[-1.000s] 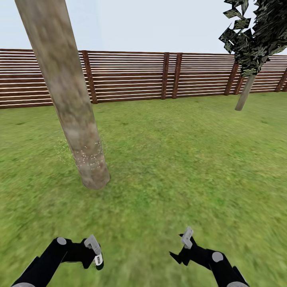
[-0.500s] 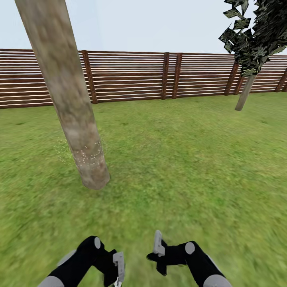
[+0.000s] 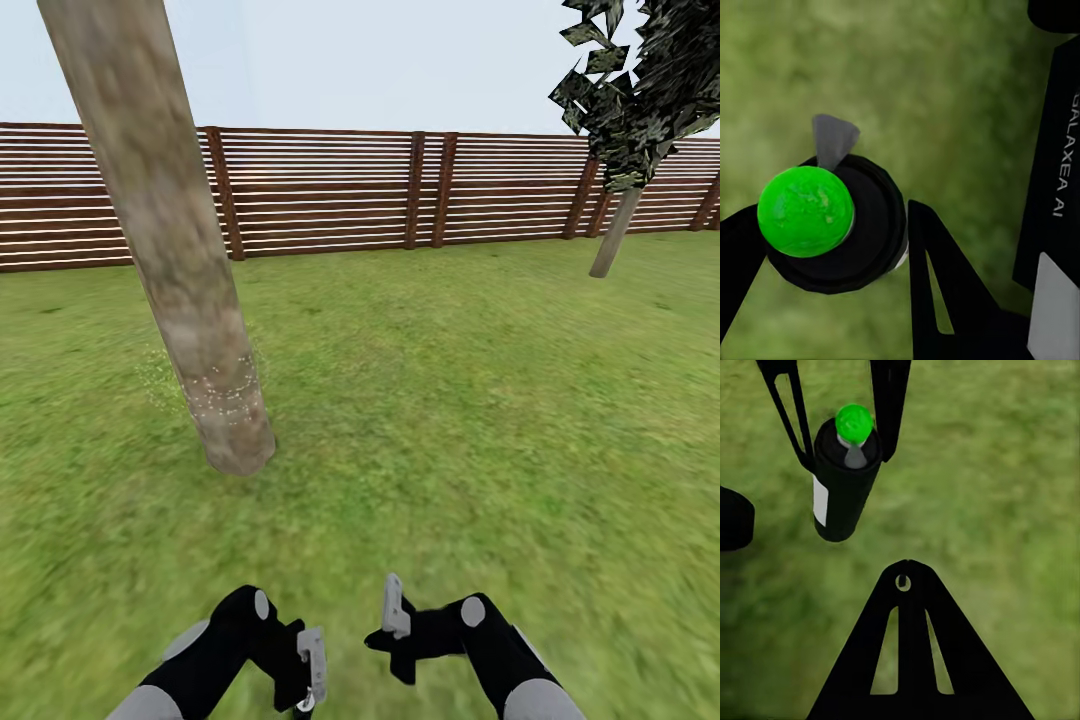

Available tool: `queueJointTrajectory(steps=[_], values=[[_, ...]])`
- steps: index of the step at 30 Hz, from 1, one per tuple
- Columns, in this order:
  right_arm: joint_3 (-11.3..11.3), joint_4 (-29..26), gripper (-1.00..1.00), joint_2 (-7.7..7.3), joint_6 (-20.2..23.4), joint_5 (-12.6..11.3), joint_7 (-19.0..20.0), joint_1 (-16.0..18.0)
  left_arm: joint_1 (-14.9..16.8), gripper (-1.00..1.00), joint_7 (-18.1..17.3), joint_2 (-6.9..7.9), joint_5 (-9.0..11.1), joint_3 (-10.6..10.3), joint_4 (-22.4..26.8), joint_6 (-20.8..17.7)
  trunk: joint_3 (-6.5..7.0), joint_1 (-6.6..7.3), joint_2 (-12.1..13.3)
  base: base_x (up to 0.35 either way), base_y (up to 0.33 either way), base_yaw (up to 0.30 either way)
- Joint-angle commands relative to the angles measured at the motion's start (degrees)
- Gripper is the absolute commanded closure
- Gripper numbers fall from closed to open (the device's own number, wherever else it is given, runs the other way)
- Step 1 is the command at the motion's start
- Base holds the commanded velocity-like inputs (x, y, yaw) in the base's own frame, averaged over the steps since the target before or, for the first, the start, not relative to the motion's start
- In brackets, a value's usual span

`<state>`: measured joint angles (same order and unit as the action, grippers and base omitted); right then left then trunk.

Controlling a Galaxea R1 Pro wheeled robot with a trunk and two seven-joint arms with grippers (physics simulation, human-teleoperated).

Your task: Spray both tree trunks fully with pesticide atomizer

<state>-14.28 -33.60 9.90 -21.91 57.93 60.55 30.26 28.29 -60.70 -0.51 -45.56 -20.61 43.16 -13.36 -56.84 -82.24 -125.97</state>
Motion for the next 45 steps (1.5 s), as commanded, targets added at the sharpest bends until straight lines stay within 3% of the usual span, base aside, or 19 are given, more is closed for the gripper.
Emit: queueJointTrajectory(steps=[1,7,15,19,23,33,45], values=[[-0.5,-0.1,1.0,0.1,-0.2,0.4,0.5,0.2,0.1,1.0,-0.3,-0.11,-0.1,0.0,0.1,-0.6,-0.05,0.01,0.0,0.0,0.0,0.0],[-0.5,-0.1,1.0,0.1,-0.2,0.4,0.7,0.9,0.5,1.0,-0.1,-1.04,-0.1,0.0,0.1,-0.6,-0.05,0.01,0.0,0.0,0.0,0.0],[-0.5,-0.1,1.0,0.1,-0.2,0.3,0.7,1.2,1.7,1.0,2.8,-3.21,-0.1,0.1,0.1,-1.5,-0.05,0.01,0.0,0.0,0.0,0.0],[-0.5,-0.1,1.0,0.1,-0.2,0.3,0.7,1.2,1.8,1.0,5.9,-3.99,0.0,0.0,0.1,-1.7,-0.05,0.01,0.0,0.0,0.0,0.0],[-0.5,-0.1,1.0,0.1,-0.2,0.3,0.7,1.2,1.8,1.0,6.0,-4.73,0.1,-0.1,0.0,-1.8,-0.05,0.01,0.0,0.0,0.0,0.0],[-0.5,-0.1,1.0,0.1,-0.2,0.3,0.7,1.2,1.8,1.0,5.9,-5.72,0.1,-0.3,-3.5,-1.4,-0.05,0.01,0.0,0.0,0.0,0.0],[-0.5,-0.1,1.0,0.1,-0.2,0.3,0.7,1.2,1.8,1.0,5.5,-5.99,1.0,-0.2,-3.7,-0.8,-0.05,0.01,0.0,0.0,0.0,0.0]])
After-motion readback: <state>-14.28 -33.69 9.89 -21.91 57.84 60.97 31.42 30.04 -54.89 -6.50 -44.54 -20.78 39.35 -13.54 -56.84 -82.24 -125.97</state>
